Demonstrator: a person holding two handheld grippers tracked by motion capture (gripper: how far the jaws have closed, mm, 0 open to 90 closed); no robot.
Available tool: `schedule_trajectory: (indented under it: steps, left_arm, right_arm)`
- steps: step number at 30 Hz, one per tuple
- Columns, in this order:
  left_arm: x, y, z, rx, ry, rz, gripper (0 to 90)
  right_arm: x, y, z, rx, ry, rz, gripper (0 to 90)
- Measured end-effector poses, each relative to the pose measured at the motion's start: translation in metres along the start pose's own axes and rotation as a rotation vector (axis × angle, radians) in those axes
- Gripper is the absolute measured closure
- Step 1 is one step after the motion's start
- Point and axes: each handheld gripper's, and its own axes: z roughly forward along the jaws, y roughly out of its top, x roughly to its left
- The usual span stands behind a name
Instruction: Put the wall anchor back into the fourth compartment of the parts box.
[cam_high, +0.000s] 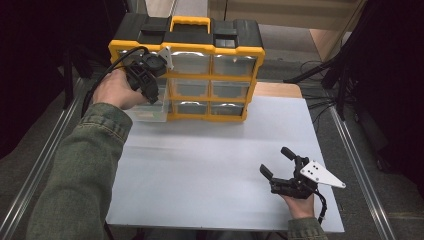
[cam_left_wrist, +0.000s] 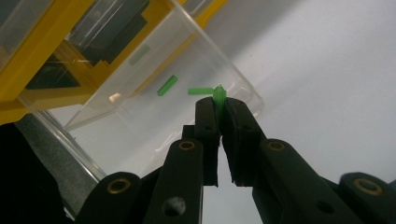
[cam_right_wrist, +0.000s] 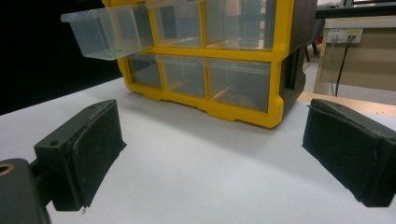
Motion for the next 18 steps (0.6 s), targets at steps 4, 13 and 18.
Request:
schedule_trajectory:
  steps: [4,13,18]
  left_arm:
    - [0.004,0.001,0.007,0.012,0.005,-0.008,84.0]
    - [0.010,0.000,0.002,-0.007,-0.003,-0.062,83.0]
    - [0.011,0.000,-0.002,-0.007,-0.016,-0.102,55.5]
  right_arm:
    - [-0.001,0.000,-0.001,0.001,-0.005,0.003,5.5]
    - [-0.001,0.000,-0.001,0.001,-0.003,0.000,5.5]
    - [0.000,0.000,-0.001,0.004,0.000,0.003,5.5]
